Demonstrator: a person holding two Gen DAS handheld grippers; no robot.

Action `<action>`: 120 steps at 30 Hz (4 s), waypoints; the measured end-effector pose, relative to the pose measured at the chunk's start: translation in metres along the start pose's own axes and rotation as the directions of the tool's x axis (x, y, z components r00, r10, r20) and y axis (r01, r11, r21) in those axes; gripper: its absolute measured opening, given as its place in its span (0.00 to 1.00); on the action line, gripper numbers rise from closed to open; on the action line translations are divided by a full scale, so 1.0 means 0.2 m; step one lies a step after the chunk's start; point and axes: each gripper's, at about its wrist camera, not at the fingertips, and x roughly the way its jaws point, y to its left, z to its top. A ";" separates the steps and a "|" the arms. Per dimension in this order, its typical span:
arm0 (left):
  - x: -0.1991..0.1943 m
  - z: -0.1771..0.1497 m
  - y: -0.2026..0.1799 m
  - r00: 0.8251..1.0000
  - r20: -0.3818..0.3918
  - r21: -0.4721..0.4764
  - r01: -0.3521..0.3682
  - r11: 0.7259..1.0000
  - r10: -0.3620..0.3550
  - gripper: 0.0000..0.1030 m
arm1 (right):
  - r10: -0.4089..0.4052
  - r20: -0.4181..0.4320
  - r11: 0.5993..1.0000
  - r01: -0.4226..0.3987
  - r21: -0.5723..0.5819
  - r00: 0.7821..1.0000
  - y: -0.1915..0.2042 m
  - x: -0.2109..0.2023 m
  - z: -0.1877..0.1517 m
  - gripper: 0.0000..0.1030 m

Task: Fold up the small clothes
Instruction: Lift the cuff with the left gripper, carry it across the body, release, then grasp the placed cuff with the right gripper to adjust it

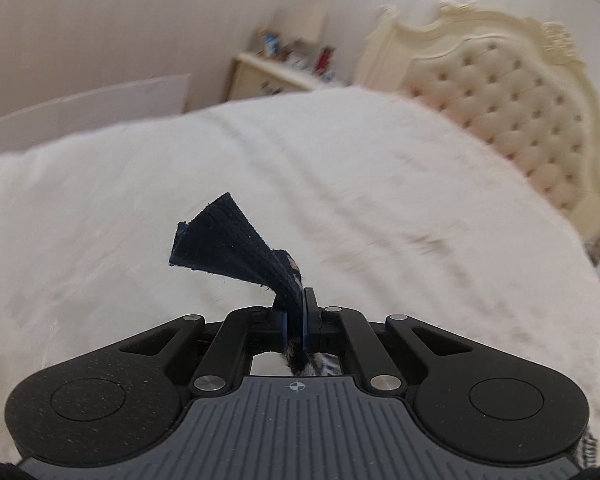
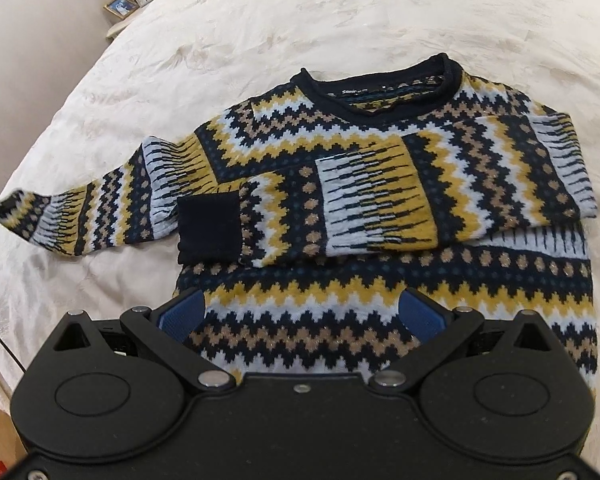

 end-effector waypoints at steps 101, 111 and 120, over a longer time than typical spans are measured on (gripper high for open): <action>0.94 -1.06 -1.25 0.869 -0.485 0.481 0.168 0.861 0.102 0.94 | 0.056 -0.014 0.997 -0.055 0.059 0.998 -1.11 0.32 0.50 0.59; 0.97 -1.07 -1.25 0.861 -0.497 0.467 0.163 0.869 0.106 1.00 | 0.077 -0.010 0.995 -0.076 0.063 0.997 -1.10 0.27 0.51 0.19; 0.95 -1.07 -1.24 0.871 -0.484 0.460 0.171 0.871 0.085 0.99 | 0.028 0.053 0.994 -0.033 0.101 0.998 -1.12 0.01 0.44 0.15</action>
